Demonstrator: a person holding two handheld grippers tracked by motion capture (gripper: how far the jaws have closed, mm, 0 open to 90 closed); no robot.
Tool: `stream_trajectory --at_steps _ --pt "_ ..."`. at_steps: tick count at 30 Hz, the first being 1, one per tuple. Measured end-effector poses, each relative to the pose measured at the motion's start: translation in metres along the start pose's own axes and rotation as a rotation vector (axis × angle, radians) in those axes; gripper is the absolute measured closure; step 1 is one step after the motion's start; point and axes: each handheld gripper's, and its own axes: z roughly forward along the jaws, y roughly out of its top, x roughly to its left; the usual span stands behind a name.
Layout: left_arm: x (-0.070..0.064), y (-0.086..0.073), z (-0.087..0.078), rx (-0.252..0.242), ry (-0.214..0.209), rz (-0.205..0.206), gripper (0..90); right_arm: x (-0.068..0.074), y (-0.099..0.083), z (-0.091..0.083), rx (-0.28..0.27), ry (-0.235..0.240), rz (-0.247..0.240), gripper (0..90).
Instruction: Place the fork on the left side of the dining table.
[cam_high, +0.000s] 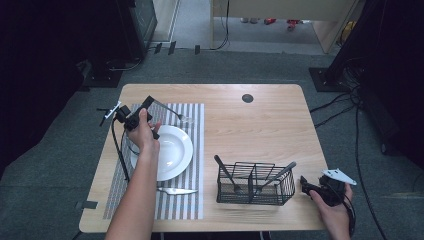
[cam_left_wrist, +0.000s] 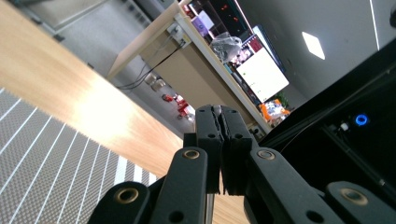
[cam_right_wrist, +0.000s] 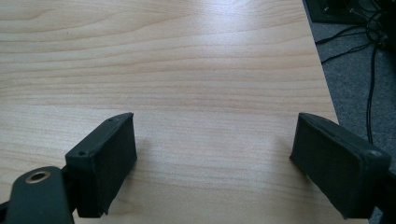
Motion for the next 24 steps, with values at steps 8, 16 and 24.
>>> stream_trajectory --at_steps 8,16,24 --pt "0.018 -0.004 0.002 -0.001 0.064 -0.045 89.2 0.000 0.000 0.000 0.000 0.000 0.000 13.8" --pt "0.029 -0.007 0.000 -0.007 0.090 -0.080 89.1 0.000 0.000 0.000 0.000 0.000 0.000 13.8" --pt "0.031 -0.006 -0.004 0.025 0.200 -0.104 85.6 0.000 0.000 0.000 0.000 0.000 0.000 13.9"
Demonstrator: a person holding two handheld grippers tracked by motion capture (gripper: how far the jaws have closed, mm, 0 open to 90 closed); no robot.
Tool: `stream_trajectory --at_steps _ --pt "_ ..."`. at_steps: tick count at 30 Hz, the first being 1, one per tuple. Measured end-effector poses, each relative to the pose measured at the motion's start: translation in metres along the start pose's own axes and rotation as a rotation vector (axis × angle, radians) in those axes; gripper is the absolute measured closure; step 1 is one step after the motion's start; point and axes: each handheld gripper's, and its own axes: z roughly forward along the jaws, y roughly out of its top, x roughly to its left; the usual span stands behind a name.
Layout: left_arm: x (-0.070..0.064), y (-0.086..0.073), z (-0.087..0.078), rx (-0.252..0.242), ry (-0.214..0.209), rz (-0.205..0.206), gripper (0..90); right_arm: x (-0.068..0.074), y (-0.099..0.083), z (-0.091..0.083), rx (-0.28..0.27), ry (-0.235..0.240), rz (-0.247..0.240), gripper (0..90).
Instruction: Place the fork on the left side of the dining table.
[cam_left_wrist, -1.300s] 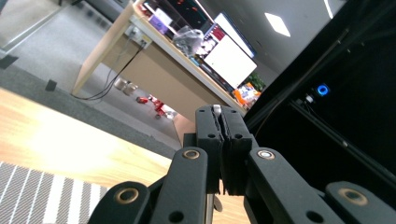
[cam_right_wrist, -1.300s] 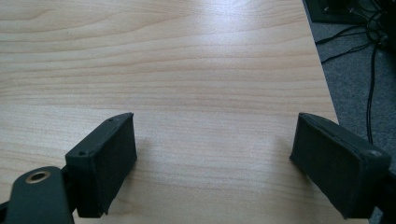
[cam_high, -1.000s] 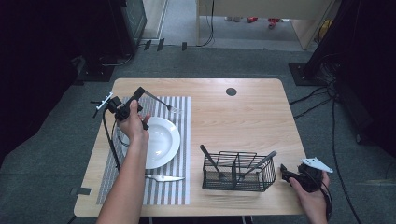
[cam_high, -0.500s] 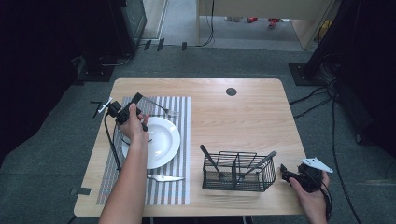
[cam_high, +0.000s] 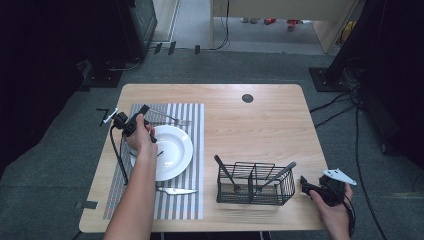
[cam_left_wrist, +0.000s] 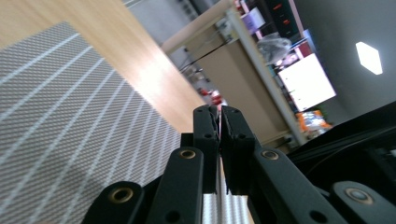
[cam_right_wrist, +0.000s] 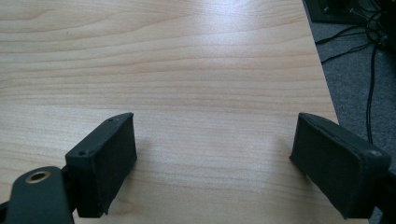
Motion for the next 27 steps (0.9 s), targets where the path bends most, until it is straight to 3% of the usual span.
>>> stream_trajectory --at_steps 3,6,12,23,24,27 --pt "0.001 -0.001 -0.001 0.012 0.058 0.022 83.6 0.000 0.000 0.000 0.000 0.000 0.000 13.9" --pt "0.004 0.000 -0.001 0.037 0.101 0.004 81.8 0.000 0.000 0.000 0.000 0.000 0.000 13.8" --pt "0.007 0.000 0.001 0.084 0.154 -0.023 79.1 0.000 0.000 0.000 0.000 0.000 0.000 13.9" --pt "0.005 0.006 0.007 0.178 0.271 -0.018 73.9 0.000 0.000 0.000 0.000 0.000 0.000 13.8" --pt "0.003 0.008 0.008 0.197 0.303 -0.016 73.2 0.000 0.000 0.000 0.000 0.000 0.000 13.9" --pt "0.002 0.008 0.010 0.214 0.323 -0.010 71.4 0.000 0.000 0.000 0.000 0.000 0.000 13.9"
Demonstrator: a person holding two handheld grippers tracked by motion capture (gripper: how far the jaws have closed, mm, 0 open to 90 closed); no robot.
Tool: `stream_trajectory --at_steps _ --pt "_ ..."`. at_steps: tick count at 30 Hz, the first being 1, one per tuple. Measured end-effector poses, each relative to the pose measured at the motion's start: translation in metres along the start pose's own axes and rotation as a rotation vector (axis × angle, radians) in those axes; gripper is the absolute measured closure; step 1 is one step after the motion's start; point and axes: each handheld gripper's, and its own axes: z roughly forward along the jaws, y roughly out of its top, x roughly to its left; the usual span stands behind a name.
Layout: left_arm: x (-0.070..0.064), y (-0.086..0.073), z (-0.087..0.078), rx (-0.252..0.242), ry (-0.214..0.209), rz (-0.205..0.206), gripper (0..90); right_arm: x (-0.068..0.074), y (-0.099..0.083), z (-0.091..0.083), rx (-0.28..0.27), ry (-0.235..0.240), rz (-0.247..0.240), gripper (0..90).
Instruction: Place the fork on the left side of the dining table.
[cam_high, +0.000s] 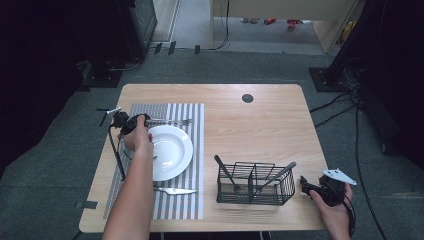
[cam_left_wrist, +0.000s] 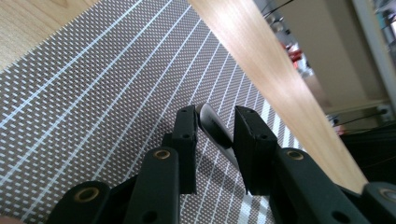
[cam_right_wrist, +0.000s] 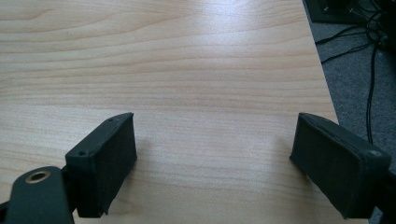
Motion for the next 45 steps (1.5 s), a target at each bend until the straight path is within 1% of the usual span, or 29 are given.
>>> stream_trajectory --at_steps 3,4,6,7,8,11,12,15,18,19,20,22,23,25,26,27,28,29,30,32,34,37,38,39,40,41,42,43,45 --pt "-0.003 0.003 0.002 0.025 0.022 0.017 69.5 0.000 0.000 0.000 0.000 0.000 0.000 13.9" --pt "-0.003 0.005 0.003 0.038 0.042 0.025 67.7 0.000 0.000 0.000 0.000 0.000 0.000 13.8" --pt "0.000 0.006 0.005 0.052 0.061 0.026 64.5 0.000 0.000 0.000 0.000 0.000 0.000 13.9" --pt "0.000 0.006 0.005 0.052 0.061 0.026 64.0 0.000 0.000 0.000 0.000 0.000 0.000 13.9" --pt "0.004 0.007 0.006 0.065 0.060 0.016 63.4 0.000 0.000 0.000 0.000 0.000 0.000 13.8" --pt "0.005 0.009 0.006 0.074 0.045 0.005 63.7 0.000 0.000 0.000 0.000 0.000 0.000 13.8" --pt "0.004 0.009 0.006 0.088 0.028 0.011 59.6 0.000 0.000 0.000 0.000 0.000 0.000 13.8" --pt "0.004 0.009 0.006 0.091 0.022 0.015 56.7 0.000 0.000 0.000 0.000 0.000 0.000 13.8" --pt "0.003 0.009 0.004 0.077 0.019 0.027 50.3 0.000 0.000 0.000 0.000 0.000 0.000 13.8" --pt "0.003 0.009 0.003 0.078 0.015 0.036 45.5 0.000 0.000 0.000 0.000 0.000 0.001 13.8" --pt "0.003 0.010 0.002 0.080 0.014 0.039 45.5 0.000 0.000 0.000 0.000 0.000 0.001 13.8" --pt "0.004 0.011 0.000 0.084 0.003 0.033 38.6 0.000 0.000 0.000 0.000 0.000 0.000 13.8" --pt "0.005 0.012 -0.001 0.087 0.001 0.040 38.6 0.000 0.000 0.000 0.000 0.000 0.000 13.8" --pt "0.006 0.013 -0.004 0.082 -0.009 0.055 34.5 0.000 0.000 0.000 0.000 0.000 0.000 13.8" --pt "0.005 0.013 -0.008 0.076 -0.023 0.088 33.4 0.000 0.000 0.000 0.000 0.000 0.000 13.8" --pt "0.005 0.013 -0.008 0.076 -0.023 0.088 31.1 0.000 0.000 0.000 0.000 0.000 0.000 13.8" --pt "0.004 0.013 -0.010 0.071 -0.023 0.109 31.1 0.000 0.000 0.000 0.000 0.000 0.000 13.9" --pt "0.003 0.012 -0.013 0.061 -0.015 0.135 22.7 0.000 0.000 0.000 0.000 0.000 0.000 13.8" --pt "0.002 0.012 -0.015 0.056 -0.015 0.153 20.4 0.000 0.000 0.000 0.000 0.000 0.000 13.8" --pt "0.002 0.011 -0.022 0.049 -0.043 0.176 18.3 0.000 0.000 0.000 0.000 0.002 0.000 13.8" --pt "0.002 0.011 -0.029 0.027 -0.051 0.199 15.5 0.000 0.001 0.001 -0.001 0.005 -0.004 13.8" --pt "0.003 0.011 -0.043 -0.014 -0.067 0.270 10.8 0.000 0.001 0.001 0.000 0.005 -0.004 13.8" --pt "0.003 0.011 -0.048 -0.017 -0.075 0.297 10.4 0.000 0.001 0.001 0.000 0.005 -0.004 13.8" --pt "0.004 0.008 -0.055 -0.012 -0.111 0.303 10.4 0.000 0.001 0.001 0.000 0.005 -0.005 13.7" --pt "0.004 0.008 -0.055 -0.012 -0.111 0.303 10.4 0.000 0.001 0.001 0.000 0.005 -0.005 13.7" --pt "0.005 0.007 -0.059 -0.007 -0.133 0.300 10.4 0.000 0.001 0.001 0.000 0.004 -0.004 13.7" --pt "0.005 0.003 -0.064 0.005 -0.138 0.325 10.4 0.000 0.001 0.001 0.001 0.004 -0.005 13.4" --pt "0.005 0.003 -0.064 0.005 -0.138 0.325 10.4 0.000 0.001 0.001 0.001 0.004 -0.005 13.4" --pt "0.004 0.000 -0.070 0.009 -0.135 0.361 10.4 0.001 0.002 0.002 0.001 0.000 -0.001 12.1"
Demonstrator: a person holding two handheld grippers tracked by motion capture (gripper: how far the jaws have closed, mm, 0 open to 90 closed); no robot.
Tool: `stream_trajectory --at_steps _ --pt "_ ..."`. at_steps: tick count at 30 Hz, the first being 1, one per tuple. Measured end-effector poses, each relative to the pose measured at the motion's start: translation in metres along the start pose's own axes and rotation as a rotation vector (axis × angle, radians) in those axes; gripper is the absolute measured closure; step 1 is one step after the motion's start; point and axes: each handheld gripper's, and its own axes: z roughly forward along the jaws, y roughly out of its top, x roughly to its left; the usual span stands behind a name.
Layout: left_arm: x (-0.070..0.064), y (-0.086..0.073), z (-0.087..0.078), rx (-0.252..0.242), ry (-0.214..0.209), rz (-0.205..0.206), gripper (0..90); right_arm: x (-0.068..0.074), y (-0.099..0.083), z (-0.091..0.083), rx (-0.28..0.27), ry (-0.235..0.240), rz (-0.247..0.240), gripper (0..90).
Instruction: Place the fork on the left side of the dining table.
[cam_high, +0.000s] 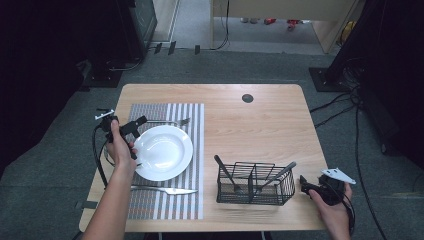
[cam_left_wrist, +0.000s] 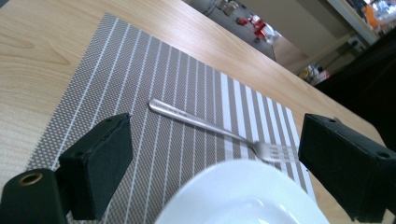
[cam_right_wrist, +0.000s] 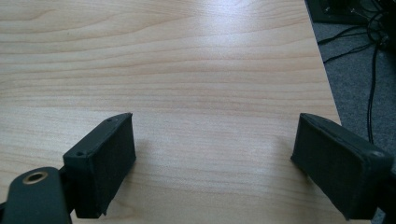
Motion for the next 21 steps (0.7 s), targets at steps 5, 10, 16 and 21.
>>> stream_trajectory --at_steps 5,10,16,21 --pt "-0.005 -0.006 -0.014 0.001 0.001 0.074 10.4 0.001 0.000 0.001 0.007 -0.015 0.013 9.1" --pt "-0.009 -0.012 -0.025 -0.004 -0.011 0.102 10.4 0.001 0.001 0.002 0.015 -0.011 0.009 5.7" --pt "-0.021 -0.020 -0.042 -0.002 -0.047 0.148 10.4 0.002 0.001 0.002 0.022 -0.011 0.010 3.1" --pt "-0.036 -0.026 -0.061 -0.034 -0.055 0.232 10.4 0.002 0.001 0.002 0.023 -0.012 0.009 2.6"
